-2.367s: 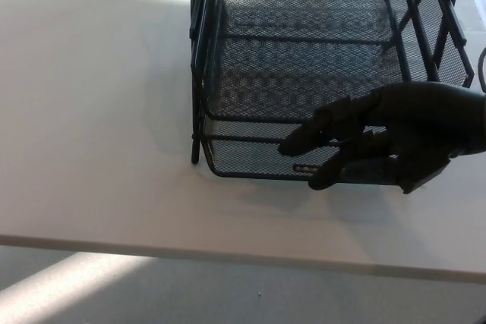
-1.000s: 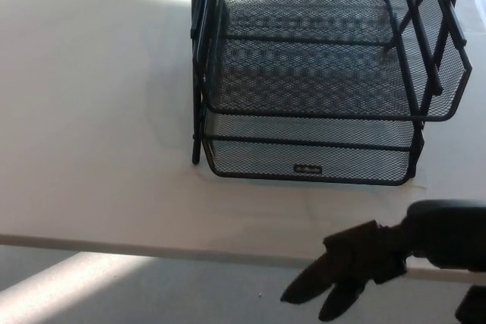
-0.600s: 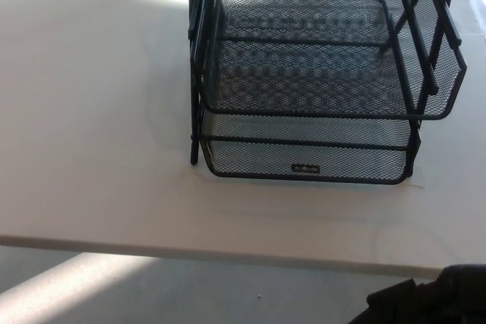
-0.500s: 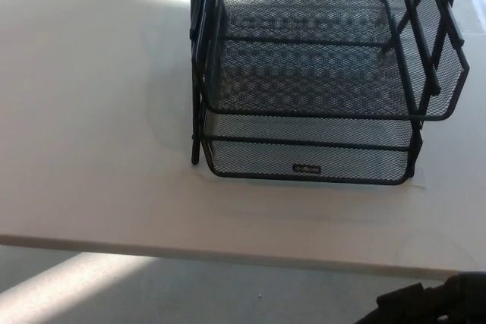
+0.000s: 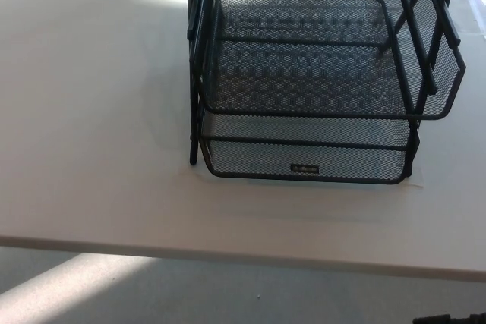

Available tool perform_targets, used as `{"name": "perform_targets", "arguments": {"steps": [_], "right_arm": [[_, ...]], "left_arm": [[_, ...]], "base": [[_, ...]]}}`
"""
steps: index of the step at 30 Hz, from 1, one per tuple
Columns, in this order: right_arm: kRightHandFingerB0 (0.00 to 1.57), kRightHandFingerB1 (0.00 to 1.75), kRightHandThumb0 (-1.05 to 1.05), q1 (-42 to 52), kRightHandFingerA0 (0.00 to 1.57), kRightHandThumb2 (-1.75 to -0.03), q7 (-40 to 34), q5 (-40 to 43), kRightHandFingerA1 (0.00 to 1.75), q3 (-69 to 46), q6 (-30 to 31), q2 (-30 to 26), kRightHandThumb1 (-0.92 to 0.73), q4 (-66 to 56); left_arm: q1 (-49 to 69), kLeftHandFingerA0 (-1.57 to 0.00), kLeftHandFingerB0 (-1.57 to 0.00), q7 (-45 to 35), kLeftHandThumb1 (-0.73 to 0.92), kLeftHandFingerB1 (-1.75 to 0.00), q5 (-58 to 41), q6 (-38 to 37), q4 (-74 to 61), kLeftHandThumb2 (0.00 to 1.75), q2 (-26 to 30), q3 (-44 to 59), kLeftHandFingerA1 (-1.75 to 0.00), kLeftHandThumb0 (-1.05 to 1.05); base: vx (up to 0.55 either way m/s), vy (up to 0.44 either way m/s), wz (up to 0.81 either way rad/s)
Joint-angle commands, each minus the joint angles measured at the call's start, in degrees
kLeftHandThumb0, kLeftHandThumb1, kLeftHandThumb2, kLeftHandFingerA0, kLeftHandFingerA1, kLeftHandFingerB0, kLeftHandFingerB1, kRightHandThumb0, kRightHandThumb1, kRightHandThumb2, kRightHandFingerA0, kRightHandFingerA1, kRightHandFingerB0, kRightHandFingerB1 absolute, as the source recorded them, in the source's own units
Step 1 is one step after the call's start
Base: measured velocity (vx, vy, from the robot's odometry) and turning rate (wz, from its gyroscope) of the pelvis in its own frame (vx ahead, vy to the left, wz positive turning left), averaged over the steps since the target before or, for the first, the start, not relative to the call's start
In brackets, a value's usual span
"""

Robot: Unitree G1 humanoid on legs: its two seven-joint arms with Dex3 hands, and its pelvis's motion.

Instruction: A balck drawer is kept on the middle of the table and the robot uses its right hand to push it back away from the robot

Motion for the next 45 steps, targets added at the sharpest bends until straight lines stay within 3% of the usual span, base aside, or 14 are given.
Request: {"name": "perform_targets", "arguments": {"steps": [1,6,7,8,10,11,22,45], "right_arm": [[0.35,0.33,-0.54,0.84,0.46,-0.63,-15.50,-12.99,0.38,0.15,-7.00,1.95,-0.75,7.25],[0.42,0.34,-0.51,-1.06,0.54,-0.61,-22.55,-19.51,0.39,1.42,-8.44,0.70,-0.77,14.08],[0.28,0.50,-0.44,-1.29,0.48,-0.99,-23.31,-20.10,0.60,1.62,-8.63,0.66,-0.58,14.91],[0.28,0.50,-0.44,-1.47,0.48,-0.99,-23.92,-20.54,0.60,1.78,-8.81,0.63,-0.58,15.57],[0.30,0.50,-0.44,-3.13,0.50,-0.98,-27.37,-22.88,0.61,2.98,-10.29,0.86,-0.58,20.84],[0.46,0.37,-0.49,-3.48,0.56,-0.63,-27.96,-23.29,0.41,3.31,-9.92,0.98,-0.75,21.56],[0.46,0.37,-0.48,-10.84,0.56,-0.62,-40.31,-33.24,0.41,13.15,-7.28,3.15,-0.74,39.14],[0.41,0.37,-0.53,-17.45,0.48,-0.62,-39.30,-35.24,0.41,21.91,-10.55,3.62,-0.71,52.57]], "left_arm": [[0.40,-0.45,-0.31,-0.09,0.72,-0.32,0.54,-0.47,0.39,0.63,1.59,0.33,-0.37,-0.55],[0.30,-0.44,-0.31,0.15,0.72,-0.32,0.84,-0.30,0.36,0.63,1.52,0.08,-0.37,-0.57],[0.31,-0.45,-0.31,0.17,0.72,-0.32,0.77,-0.37,0.37,0.63,1.49,0.13,-0.37,-0.57],[0.33,-0.45,-0.31,0.18,0.72,-0.32,0.71,-0.42,0.39,0.63,1.47,0.18,-0.37,-0.57],[0.20,-0.45,-0.33,0.11,0.75,-0.32,0.60,-0.45,0.73,0.63,1.36,0.28,-0.37,-0.55],[0.21,-0.46,-0.33,0.14,0.72,-0.33,0.62,-0.44,0.72,0.63,1.37,0.27,-0.38,-0.56],[0.40,-0.47,-0.33,0.22,0.72,-0.33,0.62,-0.78,0.50,0.63,1.46,0.25,-0.38,-0.57],[0.41,-0.43,-0.31,0.07,0.73,-0.32,0.65,-0.92,0.72,0.63,1.65,0.34,-0.37,-0.56]], "base": [[0.00,0.000,0.00],[0.00,0.000,0.00],[0.00,0.000,0.00],[0.00,0.000,0.00],[0.00,0.000,0.00],[0.00,0.000,0.00],[0.00,0.000,0.00],[0.00,0.000,0.00]]}}
